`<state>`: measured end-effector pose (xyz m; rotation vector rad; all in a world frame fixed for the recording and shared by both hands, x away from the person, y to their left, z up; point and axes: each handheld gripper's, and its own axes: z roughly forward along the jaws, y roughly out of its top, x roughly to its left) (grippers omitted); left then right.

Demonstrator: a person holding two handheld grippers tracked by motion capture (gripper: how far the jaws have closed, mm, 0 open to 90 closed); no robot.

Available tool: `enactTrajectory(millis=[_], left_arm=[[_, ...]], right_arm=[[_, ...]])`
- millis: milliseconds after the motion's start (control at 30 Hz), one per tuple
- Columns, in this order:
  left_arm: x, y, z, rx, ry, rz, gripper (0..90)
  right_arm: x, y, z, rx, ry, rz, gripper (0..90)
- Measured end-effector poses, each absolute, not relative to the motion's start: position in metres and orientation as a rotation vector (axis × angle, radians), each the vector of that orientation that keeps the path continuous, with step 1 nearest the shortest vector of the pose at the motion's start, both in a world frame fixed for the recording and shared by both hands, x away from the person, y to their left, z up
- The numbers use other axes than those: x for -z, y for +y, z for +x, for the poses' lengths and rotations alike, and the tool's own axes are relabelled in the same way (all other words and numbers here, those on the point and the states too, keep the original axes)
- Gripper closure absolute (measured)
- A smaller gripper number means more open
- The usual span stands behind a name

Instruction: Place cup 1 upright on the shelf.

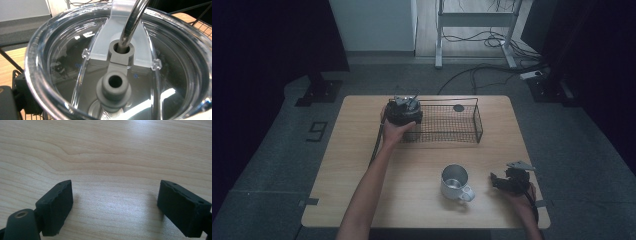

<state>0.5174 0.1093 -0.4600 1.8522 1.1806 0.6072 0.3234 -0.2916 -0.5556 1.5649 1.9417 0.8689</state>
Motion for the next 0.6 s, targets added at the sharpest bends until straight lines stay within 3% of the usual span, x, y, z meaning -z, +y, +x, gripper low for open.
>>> enactTrajectory(millis=[600], left_arm=[[0.438, 0.119, 0.504, -0.617, 1.145, 1.811, 0.3]], right_arm=[[0.556, -0.292, 0.323, -0.869, 1.941, 1.565, 12.9]])
